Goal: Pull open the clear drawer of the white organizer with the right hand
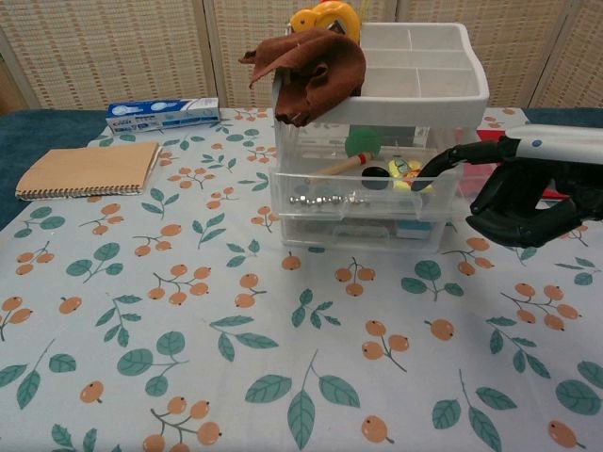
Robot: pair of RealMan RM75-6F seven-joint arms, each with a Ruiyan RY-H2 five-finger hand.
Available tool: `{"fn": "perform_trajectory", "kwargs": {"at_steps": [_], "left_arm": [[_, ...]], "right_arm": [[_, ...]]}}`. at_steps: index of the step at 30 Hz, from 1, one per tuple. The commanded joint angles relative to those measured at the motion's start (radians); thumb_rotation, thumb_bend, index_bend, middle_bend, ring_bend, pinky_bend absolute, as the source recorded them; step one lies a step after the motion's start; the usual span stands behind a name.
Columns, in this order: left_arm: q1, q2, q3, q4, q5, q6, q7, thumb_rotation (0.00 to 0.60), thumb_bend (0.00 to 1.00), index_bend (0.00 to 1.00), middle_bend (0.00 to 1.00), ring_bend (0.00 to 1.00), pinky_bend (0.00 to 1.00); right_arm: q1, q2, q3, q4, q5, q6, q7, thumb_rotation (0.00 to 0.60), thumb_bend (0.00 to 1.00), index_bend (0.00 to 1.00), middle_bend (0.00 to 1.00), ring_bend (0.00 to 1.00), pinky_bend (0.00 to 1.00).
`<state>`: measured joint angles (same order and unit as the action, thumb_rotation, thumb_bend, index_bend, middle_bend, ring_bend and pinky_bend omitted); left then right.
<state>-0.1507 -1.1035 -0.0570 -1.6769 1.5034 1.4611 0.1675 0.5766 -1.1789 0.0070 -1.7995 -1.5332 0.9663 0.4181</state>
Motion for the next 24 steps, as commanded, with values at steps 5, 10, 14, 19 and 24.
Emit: {"fn": "perform_trajectory", "kwargs": {"at_steps": [5,10,14,19,24], "left_arm": [[-0.003,-0.004,0.000,-0.004,-0.002,-0.005,0.008,0.600,0.20,0.07,0.04,0.07,0.12],[-0.009,-0.007,-0.002,-0.006,-0.006,-0.013,0.012,0.600,0.20,0.07,0.04,0.07,0.12],[-0.009,-0.007,-0.003,-0.008,-0.006,-0.010,0.013,0.600,0.20,0.07,0.04,0.07,0.12],[-0.008,-0.002,-0.002,-0.015,-0.005,-0.008,0.021,0.600,0.20,0.07,0.04,0.07,0.12],[-0.002,0.000,-0.003,-0.021,-0.002,0.007,0.020,0.600,0.20,0.07,0.04,0.07,0.12]], "right_arm": [[-0.032,0.008,-0.039,-0.012,-0.053,0.041,0.027,0.600,0.54,0.24,0.80,0.93,1.00],[-0.051,0.016,-0.060,-0.010,-0.089,0.074,0.032,0.600,0.49,0.19,0.80,0.93,1.00],[-0.064,0.040,-0.061,-0.018,-0.101,0.106,0.038,0.600,0.35,0.03,0.80,0.93,1.00],[-0.071,0.088,-0.055,-0.050,-0.135,0.150,0.036,0.600,0.33,0.01,0.84,0.96,1.00],[-0.035,0.153,-0.014,-0.093,-0.147,0.149,0.027,0.600,0.33,0.05,0.85,0.97,1.00]]}}
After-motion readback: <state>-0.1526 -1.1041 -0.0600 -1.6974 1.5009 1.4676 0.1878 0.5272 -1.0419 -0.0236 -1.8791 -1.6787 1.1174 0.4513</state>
